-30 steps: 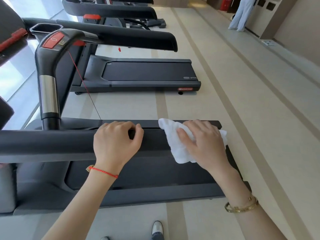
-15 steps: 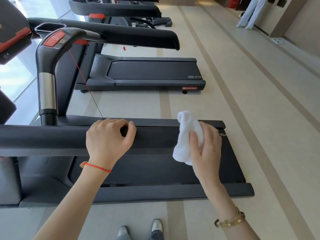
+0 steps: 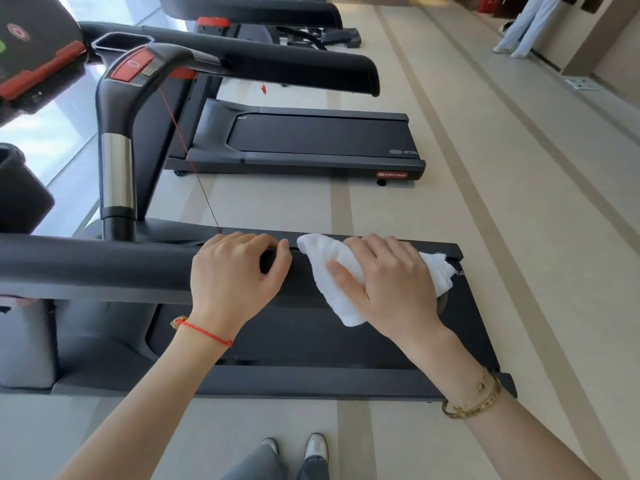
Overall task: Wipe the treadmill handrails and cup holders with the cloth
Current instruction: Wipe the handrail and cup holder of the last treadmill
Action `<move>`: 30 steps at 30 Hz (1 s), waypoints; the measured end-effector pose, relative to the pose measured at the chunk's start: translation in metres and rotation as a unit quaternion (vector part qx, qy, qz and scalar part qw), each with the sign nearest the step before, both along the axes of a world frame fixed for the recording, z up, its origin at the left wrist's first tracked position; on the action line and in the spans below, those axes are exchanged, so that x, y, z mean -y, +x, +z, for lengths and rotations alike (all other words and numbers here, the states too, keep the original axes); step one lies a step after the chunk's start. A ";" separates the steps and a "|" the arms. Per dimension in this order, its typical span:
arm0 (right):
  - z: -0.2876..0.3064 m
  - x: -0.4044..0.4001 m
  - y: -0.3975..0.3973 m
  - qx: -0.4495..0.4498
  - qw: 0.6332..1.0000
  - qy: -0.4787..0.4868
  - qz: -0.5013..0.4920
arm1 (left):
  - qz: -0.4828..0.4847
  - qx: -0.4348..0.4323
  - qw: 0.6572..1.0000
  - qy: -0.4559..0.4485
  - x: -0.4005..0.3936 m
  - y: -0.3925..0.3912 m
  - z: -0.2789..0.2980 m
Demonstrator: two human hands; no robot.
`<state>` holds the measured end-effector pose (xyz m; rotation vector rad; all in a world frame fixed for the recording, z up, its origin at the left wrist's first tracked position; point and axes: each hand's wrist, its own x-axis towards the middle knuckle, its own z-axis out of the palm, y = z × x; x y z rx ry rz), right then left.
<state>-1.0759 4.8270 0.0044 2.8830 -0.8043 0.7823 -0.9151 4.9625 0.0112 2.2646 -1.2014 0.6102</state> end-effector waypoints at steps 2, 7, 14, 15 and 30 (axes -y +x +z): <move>0.001 -0.008 0.012 0.004 1.000 -0.013 0.021 | -0.014 -0.009 1.000 -0.010 -0.006 0.004 -0.001; 0.000 -0.038 0.048 0.029 0.997 -0.055 0.045 | 0.014 -0.023 0.999 -0.019 -0.033 0.020 0.000; -0.003 -0.069 0.084 0.027 0.992 -0.106 0.063 | 0.046 -0.029 0.997 -0.050 -0.072 0.045 -0.003; -0.004 -0.074 0.089 0.032 0.991 -0.116 0.065 | 0.047 -0.022 0.997 -0.051 -0.076 0.049 -0.002; 0.003 -0.183 0.216 0.066 0.984 -0.140 0.083 | 0.086 -0.007 0.994 -0.070 -0.189 0.171 0.016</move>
